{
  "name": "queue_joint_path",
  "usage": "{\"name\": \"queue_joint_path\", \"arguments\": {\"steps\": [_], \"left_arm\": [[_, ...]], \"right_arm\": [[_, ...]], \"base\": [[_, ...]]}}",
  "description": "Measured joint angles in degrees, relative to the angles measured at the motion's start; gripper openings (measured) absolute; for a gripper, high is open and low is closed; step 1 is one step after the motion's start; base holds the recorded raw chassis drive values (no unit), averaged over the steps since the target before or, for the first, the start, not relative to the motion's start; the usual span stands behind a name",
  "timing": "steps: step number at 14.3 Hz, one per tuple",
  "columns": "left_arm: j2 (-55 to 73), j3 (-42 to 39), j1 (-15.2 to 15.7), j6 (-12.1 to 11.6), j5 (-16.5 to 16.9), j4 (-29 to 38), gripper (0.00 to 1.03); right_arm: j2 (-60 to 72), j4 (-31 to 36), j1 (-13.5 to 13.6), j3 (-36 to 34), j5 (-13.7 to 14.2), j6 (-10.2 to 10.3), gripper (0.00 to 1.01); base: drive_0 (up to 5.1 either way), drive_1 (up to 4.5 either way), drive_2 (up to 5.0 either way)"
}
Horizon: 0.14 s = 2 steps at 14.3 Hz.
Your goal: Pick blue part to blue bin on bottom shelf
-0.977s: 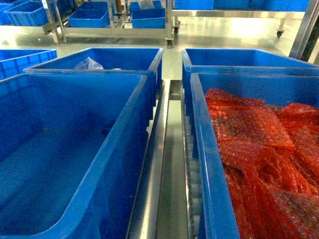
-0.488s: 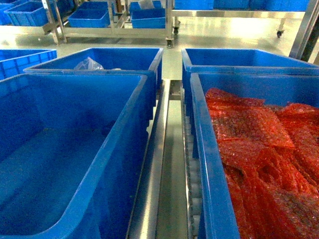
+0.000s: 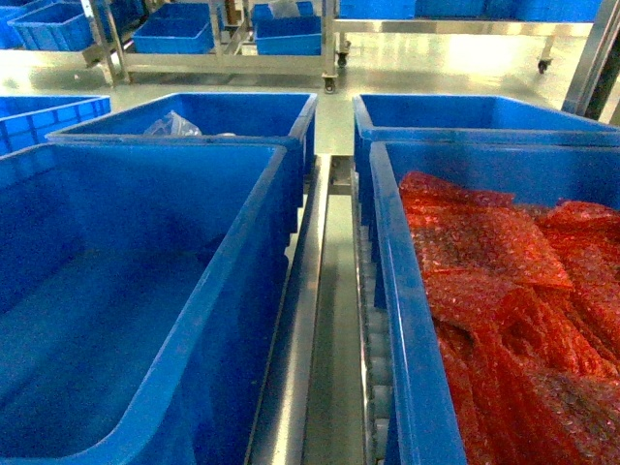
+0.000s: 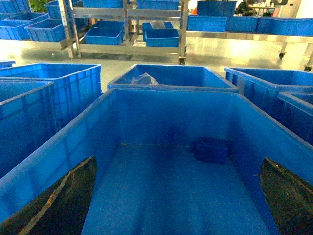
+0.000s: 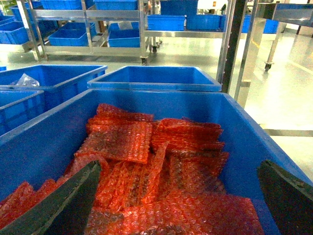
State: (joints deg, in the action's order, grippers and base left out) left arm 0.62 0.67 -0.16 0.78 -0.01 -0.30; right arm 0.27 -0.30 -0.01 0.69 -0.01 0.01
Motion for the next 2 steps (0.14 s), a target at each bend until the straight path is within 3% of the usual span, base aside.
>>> {"name": "queue_joint_path", "arguments": {"steps": [2], "left_arm": [[0.0,0.0,0.0,0.0,0.0,0.0,0.98]], "right_arm": [[0.0,0.0,0.0,0.0,0.0,0.0,0.98]], "base": [[0.0,0.00,0.0]]}}
